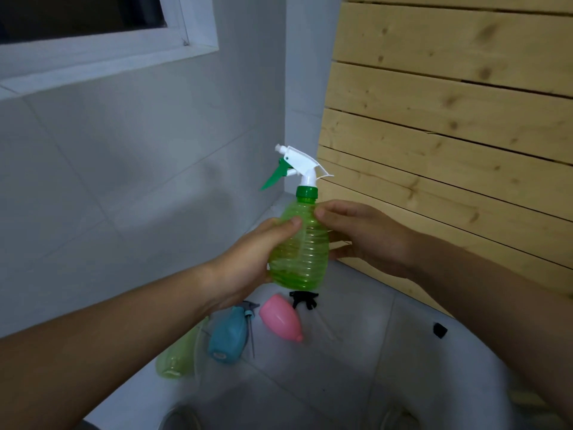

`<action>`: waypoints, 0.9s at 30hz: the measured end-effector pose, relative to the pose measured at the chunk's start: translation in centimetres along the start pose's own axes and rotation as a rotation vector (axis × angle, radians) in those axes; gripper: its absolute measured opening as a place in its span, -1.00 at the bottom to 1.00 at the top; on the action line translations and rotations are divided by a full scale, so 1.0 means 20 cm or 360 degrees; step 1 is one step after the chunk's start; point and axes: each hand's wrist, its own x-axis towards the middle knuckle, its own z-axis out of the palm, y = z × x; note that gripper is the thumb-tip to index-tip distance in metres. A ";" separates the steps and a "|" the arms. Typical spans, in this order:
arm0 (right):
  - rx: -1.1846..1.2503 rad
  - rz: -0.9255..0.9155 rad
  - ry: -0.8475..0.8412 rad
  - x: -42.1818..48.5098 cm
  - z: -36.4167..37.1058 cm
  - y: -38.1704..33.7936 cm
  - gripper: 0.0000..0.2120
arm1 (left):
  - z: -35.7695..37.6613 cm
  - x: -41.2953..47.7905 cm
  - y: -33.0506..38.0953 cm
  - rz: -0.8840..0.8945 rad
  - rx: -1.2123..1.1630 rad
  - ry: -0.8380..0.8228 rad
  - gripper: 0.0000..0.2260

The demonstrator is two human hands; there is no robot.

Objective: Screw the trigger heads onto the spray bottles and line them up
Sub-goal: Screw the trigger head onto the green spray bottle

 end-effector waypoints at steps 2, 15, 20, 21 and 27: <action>-0.0044 0.0038 0.0027 0.01 -0.03 0.03 -0.72 | 0.01 0.07 -0.04 -0.0079 0.0045 -0.0002 -0.56; -0.0226 0.0219 0.0220 0.14 -0.40 0.51 -0.72 | 0.17 0.57 -0.43 -0.0346 0.0215 -0.0046 -0.61; -0.0289 -0.0092 0.0279 0.27 -0.37 0.34 -0.68 | 0.08 0.59 -0.23 -0.0067 0.0318 0.0110 -0.68; -0.0303 -0.0194 0.0314 0.33 -0.34 0.25 -0.65 | 0.04 0.59 -0.12 0.0018 0.0335 0.0157 -0.69; -0.0230 -0.0610 0.0276 0.69 -0.04 -0.41 -0.73 | -0.35 0.43 0.59 0.0451 0.0459 0.0574 -0.67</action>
